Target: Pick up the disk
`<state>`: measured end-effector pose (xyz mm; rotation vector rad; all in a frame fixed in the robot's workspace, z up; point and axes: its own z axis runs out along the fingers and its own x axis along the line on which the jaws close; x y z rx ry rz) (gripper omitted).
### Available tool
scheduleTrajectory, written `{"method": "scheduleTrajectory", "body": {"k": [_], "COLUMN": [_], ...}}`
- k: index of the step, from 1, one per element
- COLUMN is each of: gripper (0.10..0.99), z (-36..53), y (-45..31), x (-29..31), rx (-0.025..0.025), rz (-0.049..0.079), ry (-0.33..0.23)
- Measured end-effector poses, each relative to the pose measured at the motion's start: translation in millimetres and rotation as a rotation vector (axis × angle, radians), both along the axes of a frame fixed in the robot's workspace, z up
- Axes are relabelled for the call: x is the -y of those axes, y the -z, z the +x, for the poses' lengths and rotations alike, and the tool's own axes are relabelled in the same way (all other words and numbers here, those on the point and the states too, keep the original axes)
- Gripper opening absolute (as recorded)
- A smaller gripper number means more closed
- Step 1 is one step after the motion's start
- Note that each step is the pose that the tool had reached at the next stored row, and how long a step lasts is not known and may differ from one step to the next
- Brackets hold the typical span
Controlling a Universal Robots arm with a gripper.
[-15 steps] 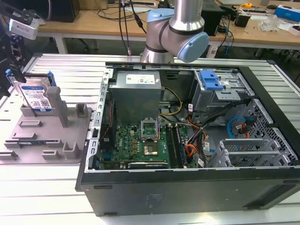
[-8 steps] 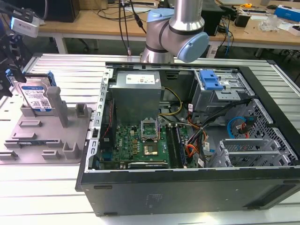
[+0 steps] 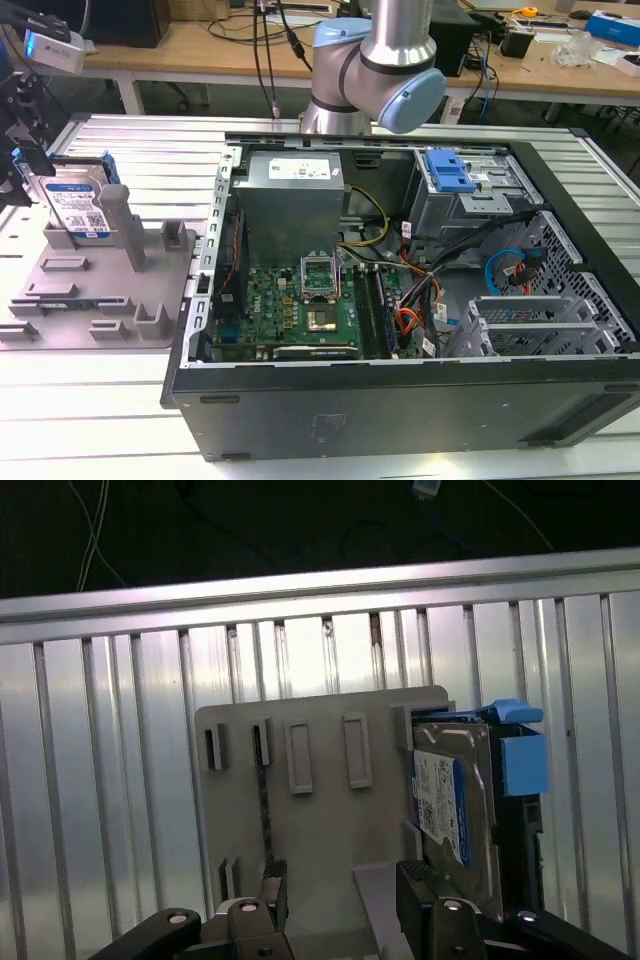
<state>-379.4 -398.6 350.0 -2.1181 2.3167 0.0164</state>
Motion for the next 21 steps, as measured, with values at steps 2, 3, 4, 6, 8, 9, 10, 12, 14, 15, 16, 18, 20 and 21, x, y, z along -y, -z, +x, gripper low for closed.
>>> {"method": "scheduleTrajectory", "body": {"k": [2, 3, 4, 6, 8, 9, 10, 12, 14, 15, 16, 18, 20, 21], "gripper": [0.557, 0.557, 0.557, 0.557, 0.557, 0.557, 0.557, 0.557, 0.557, 0.557, 0.557, 0.557, 0.557, 0.557], "z": [0.0, 0.0, 0.0, -0.7, -2.0, -2.9, -4.4, -7.2, -8.9, -10.6, -12.5, -15.1, -20.6, -22.9], "y": [0.0, 0.0, 0.0, 0.0, 0.1, 0.1, 0.0, 0.1, 0.0, 0.1, 0.1, 0.0, 0.2, 0.3], "x": [0.0, 0.0, 0.0, -4.5, -11.6, -16.7, -23.7, -38.5, -46.9, -54.6, -61.1, -68.5, -73.3, -74.1], "rx": [0.0000, 0.0000, 0.0001, 0.0001, 0.0001, 0.0003, 0.0000, 0.0002, 0.0000, 0.0001, 0.0002, 0.0001, 0.0000, 0.0001], "rz": [0.000, 0.000, 0.000, 0.000, 0.000, 0.000, 0.000, 0.000, 0.000, 0.000, 0.000, 0.000, -0.002, -0.002], "ry": [0.000, 0.000, 0.000, 0.000, -0.001, -0.001, -0.001, -0.002, -0.003, -0.004, -0.004, -0.005, -0.007, -0.007]}}
